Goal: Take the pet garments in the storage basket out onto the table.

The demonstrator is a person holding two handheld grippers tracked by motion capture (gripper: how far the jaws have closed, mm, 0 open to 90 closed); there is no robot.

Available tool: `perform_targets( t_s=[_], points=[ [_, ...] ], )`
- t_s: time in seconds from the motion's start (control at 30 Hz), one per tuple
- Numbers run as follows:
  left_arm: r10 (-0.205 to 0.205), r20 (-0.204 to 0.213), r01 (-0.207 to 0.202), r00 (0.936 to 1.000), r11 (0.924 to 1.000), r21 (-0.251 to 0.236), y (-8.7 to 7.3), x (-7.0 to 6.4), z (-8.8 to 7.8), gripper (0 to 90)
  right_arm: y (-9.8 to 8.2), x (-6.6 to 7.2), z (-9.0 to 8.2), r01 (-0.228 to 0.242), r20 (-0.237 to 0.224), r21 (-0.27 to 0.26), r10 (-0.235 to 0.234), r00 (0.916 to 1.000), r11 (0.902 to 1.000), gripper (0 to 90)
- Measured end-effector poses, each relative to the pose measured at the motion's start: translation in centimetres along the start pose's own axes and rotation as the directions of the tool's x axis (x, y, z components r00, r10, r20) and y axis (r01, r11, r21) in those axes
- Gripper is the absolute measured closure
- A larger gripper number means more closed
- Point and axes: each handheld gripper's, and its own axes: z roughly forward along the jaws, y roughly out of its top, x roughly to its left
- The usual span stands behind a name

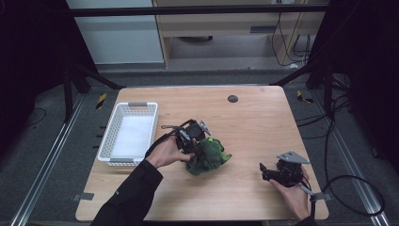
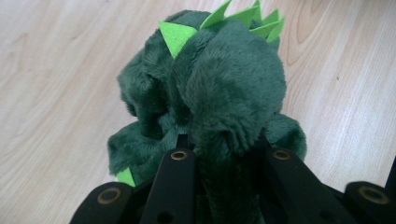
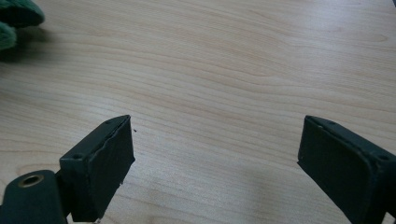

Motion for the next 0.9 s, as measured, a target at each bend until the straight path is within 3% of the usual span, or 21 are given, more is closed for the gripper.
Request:
perform_targets(
  t_s=[0.47, 0.73, 0.9],
  points=[
    [0.002, 0.042, -0.003, 0.9991, 0.9994, 0.034, 0.0, -0.3, 2.5, 74.5, 0.0, 0.0, 0.0, -0.002, -0.002, 0.002, 0.002, 1.0, 1.0, 10.5],
    [-0.006, 0.054, 0.005, 0.9985, 0.9996, 0.027, -0.3, -0.3, 2.9, 59.6, 0.0, 0.0, 0.1, 0.004, -0.002, 0.004, -0.004, 1.0, 1.0, 10.4],
    [-0.001, 0.04, 0.001, 0.9992, 1.0, -0.009, -0.5, -0.4, 2.5, 50.4, 0.0, 0.0, 0.1, 0.004, -0.003, 0.005, -0.004, 1.0, 1.0, 10.4]
  ],
)
